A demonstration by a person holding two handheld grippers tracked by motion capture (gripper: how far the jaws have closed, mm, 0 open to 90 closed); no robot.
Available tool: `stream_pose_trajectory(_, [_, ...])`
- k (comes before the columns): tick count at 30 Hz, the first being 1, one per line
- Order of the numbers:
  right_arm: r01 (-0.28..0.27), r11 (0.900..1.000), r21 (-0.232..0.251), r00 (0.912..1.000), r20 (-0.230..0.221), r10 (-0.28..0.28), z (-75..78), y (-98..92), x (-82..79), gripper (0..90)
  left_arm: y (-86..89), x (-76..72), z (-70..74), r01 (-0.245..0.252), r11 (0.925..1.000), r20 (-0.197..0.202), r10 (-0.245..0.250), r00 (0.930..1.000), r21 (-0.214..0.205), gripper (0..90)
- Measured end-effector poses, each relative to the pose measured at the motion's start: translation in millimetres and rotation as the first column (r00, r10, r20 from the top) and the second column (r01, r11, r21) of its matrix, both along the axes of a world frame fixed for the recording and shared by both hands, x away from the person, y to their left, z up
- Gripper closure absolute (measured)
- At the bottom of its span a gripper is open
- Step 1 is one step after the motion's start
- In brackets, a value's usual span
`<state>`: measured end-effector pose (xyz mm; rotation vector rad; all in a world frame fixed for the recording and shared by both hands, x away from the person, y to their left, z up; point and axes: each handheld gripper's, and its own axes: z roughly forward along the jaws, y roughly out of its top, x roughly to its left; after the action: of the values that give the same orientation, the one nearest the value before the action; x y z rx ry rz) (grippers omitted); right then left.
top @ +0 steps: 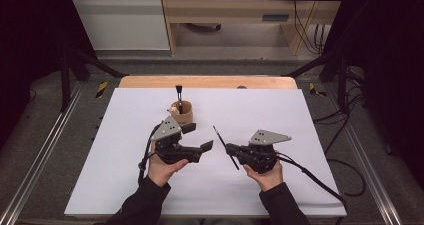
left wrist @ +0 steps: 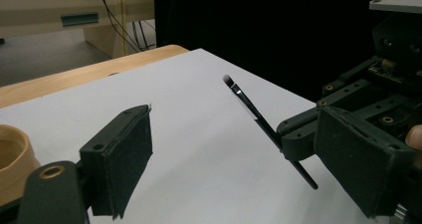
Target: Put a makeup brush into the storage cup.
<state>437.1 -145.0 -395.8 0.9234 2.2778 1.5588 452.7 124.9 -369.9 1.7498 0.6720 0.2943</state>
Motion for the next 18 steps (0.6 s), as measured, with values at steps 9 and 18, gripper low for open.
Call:
stream_pose_trajectory(9, [-0.005,0.9999,0.013,1.0000,0.007,0.005,0.8,0.3,-0.9,85.7,-7.1,1.2,-0.9,0.006,0.9998,-0.014,-0.007,0.9999,-0.019,16.4])
stream_pose_trajectory(18, [-0.006,0.9997,0.023,0.9998,0.020,0.005,1.4,0.4,-2.0,85.7,-14.1,2.4,-2.3,0.017,0.9990,-0.034,-0.018,0.9993,-0.041,19.8])
